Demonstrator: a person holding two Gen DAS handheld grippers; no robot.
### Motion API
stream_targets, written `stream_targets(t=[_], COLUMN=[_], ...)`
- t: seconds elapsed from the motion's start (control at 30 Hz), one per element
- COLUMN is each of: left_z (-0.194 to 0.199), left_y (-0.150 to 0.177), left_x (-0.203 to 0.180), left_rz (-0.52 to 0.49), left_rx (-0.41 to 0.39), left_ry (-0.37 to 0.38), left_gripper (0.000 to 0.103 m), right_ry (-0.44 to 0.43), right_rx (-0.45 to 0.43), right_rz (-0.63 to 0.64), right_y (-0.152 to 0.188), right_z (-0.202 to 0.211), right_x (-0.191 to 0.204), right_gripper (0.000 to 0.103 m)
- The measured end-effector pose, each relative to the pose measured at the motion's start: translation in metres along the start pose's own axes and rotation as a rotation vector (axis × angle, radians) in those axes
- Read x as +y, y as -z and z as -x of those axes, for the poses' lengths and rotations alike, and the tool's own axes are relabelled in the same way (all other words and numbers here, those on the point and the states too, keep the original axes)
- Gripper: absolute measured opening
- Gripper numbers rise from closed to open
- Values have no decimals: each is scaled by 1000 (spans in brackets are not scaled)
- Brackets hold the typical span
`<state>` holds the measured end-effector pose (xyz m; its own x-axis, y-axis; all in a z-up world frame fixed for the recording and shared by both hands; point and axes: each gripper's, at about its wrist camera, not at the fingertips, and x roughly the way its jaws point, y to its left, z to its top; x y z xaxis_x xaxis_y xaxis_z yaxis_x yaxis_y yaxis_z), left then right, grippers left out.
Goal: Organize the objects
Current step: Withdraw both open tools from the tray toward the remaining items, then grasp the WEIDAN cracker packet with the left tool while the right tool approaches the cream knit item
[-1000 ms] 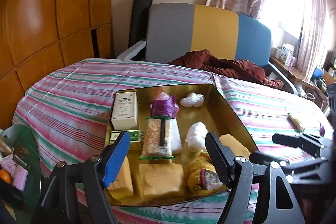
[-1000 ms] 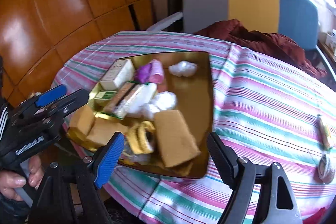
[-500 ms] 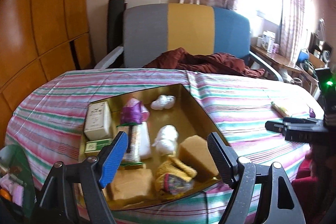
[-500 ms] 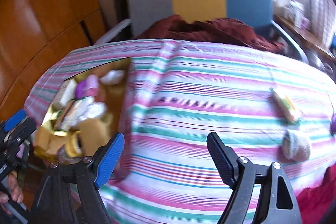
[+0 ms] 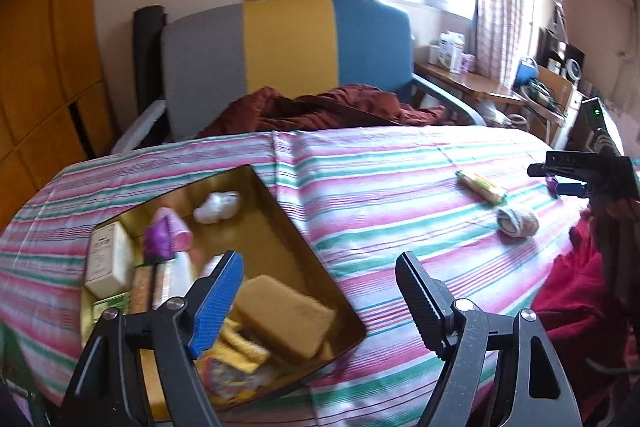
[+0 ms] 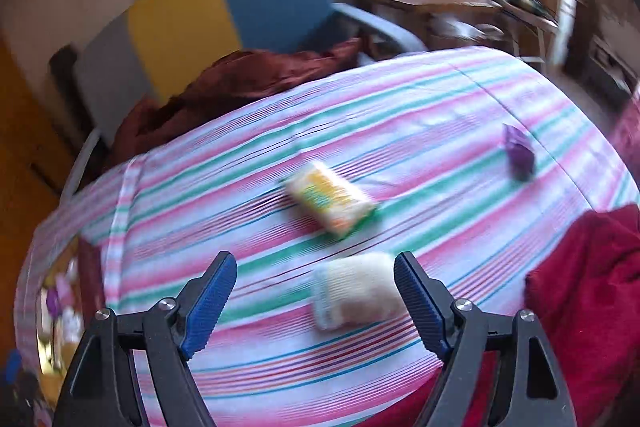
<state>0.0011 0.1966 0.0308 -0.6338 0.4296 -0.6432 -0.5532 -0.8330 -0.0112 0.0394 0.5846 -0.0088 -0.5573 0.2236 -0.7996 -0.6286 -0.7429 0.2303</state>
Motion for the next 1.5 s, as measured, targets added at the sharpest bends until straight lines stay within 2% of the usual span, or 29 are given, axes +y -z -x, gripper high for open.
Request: stream_targets(t=[0.1,0.27,0.37,0.5,0.57,0.67,0.8,0.9,1.03,1.3,1.5], left_z=[-10,-35,-51,-72,-83,-106,-136,-156,-177,-224,-263], left_y=[-4,-12,-18,-29,-35,-46,-57,-63,-70,-89,-107], left_x=[-13,-40,-56,-78,-91,-108,-125,-141,-165,-207,-236], left_rz=[-20,-58,-69,-81,-90,-92,-74,-67,-95,-74,-47], left_rx=[24,79,110,153,171,212,271,309,328,388,416], left_ry=[26,69,95,140,163,192,221,243,253,299,307], left_gripper=[79,79,79,79,80,80,80,80,80,80,80], right_ry=[31,-34,-55,-96,-122,-155,-193,-239,-286,-358,-387], right_rx=[14,72,43,-41,-36,-8,-47,-34,-18,-14,-4], right_rz=[-94,-253,-305,-460,-510,-498,-504,-528,-532,-571,-543], right_y=[-2,5,4,6,8,6,2,2,2,2,0], right_z=[-13,-30,-26,-12,-13,-17,-12,-17,-20,-25,-27], right_x=[-32,-58,-67,-95,-103,-96,-95,-100,-99,-102,-95], right_gripper=[82,82,82,84,85,85,85,85,85,85,85])
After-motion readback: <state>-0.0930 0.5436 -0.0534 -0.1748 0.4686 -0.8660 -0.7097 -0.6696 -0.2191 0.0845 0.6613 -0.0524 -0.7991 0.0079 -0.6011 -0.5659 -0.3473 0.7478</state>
